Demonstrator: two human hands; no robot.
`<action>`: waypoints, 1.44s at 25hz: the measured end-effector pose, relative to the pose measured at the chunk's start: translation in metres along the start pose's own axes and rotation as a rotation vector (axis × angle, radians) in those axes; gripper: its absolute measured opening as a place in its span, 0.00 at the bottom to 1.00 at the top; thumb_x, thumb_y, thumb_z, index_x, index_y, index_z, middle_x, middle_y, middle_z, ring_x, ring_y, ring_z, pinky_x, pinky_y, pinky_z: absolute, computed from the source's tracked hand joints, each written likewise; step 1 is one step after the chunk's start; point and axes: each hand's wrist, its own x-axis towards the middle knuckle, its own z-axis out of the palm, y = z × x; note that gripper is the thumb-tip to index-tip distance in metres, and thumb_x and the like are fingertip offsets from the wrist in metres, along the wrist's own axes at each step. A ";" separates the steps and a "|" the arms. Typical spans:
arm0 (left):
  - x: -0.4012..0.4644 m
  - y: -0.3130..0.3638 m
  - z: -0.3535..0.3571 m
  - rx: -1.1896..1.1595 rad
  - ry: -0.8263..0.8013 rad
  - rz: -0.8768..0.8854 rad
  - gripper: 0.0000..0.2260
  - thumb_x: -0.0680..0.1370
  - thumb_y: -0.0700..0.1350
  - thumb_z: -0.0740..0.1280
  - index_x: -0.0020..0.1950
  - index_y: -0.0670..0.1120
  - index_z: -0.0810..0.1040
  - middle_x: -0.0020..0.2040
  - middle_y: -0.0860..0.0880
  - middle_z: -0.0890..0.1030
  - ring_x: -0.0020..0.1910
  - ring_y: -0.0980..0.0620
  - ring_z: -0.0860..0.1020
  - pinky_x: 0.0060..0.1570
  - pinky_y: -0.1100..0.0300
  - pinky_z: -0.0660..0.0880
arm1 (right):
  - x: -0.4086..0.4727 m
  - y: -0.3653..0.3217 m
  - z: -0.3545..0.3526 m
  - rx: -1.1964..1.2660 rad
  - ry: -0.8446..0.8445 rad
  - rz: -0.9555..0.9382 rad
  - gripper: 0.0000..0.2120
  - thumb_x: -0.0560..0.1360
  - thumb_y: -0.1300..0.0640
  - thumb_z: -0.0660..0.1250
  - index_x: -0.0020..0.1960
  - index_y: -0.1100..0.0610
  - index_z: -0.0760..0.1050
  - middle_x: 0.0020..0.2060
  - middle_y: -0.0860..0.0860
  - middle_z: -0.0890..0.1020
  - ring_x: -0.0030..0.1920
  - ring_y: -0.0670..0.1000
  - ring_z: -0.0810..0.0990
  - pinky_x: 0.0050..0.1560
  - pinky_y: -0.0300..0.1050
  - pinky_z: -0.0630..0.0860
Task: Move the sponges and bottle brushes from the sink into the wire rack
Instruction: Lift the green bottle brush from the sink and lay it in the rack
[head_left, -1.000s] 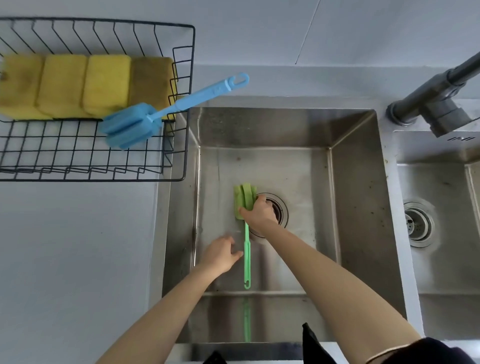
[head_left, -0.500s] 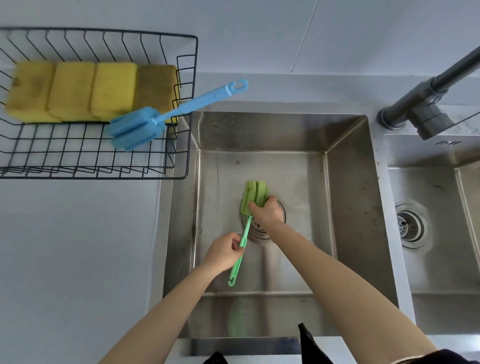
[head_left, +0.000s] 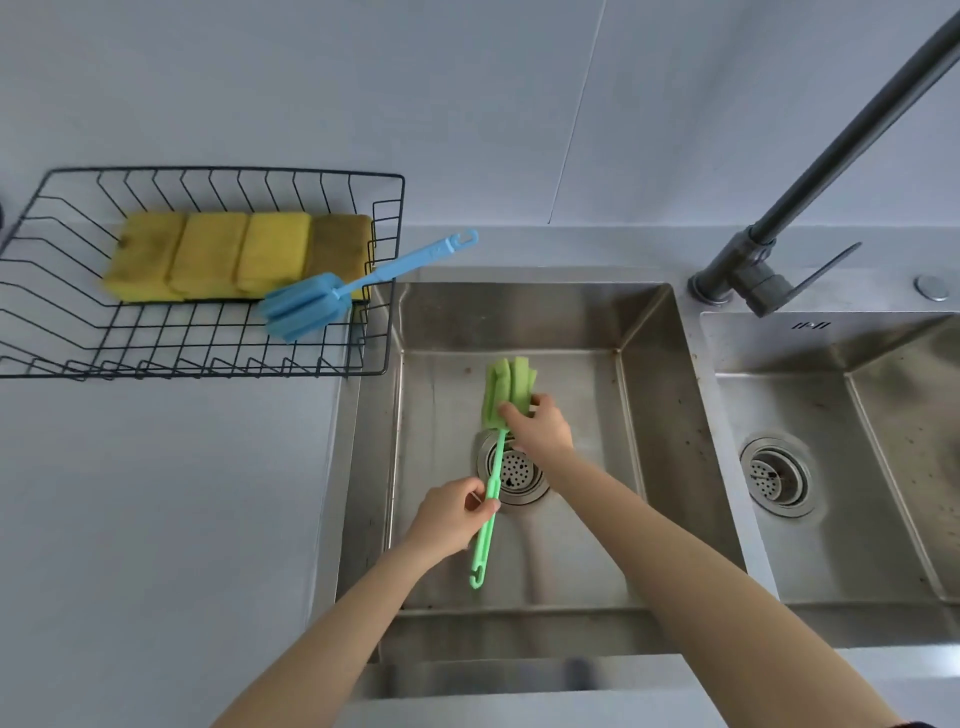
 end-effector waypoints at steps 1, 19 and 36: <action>-0.004 0.005 -0.004 -0.015 0.003 0.013 0.13 0.75 0.47 0.64 0.31 0.53 0.67 0.30 0.55 0.74 0.22 0.57 0.74 0.25 0.66 0.71 | -0.005 -0.004 -0.003 -0.015 -0.002 -0.030 0.25 0.76 0.50 0.61 0.68 0.60 0.63 0.60 0.58 0.77 0.60 0.58 0.77 0.62 0.52 0.74; -0.032 0.097 -0.023 -0.613 0.087 0.084 0.03 0.75 0.46 0.65 0.42 0.48 0.76 0.36 0.53 0.78 0.35 0.59 0.76 0.26 0.73 0.72 | -0.105 0.024 -0.056 0.111 -0.034 -0.217 0.07 0.78 0.62 0.57 0.53 0.59 0.72 0.37 0.50 0.78 0.32 0.44 0.77 0.28 0.29 0.75; -0.044 0.073 -0.073 0.499 0.681 0.539 0.29 0.68 0.44 0.72 0.68 0.45 0.69 0.68 0.41 0.71 0.66 0.37 0.68 0.64 0.41 0.66 | -0.131 0.004 -0.127 0.334 -0.092 -0.331 0.09 0.78 0.63 0.61 0.41 0.57 0.76 0.33 0.52 0.76 0.25 0.40 0.75 0.27 0.30 0.74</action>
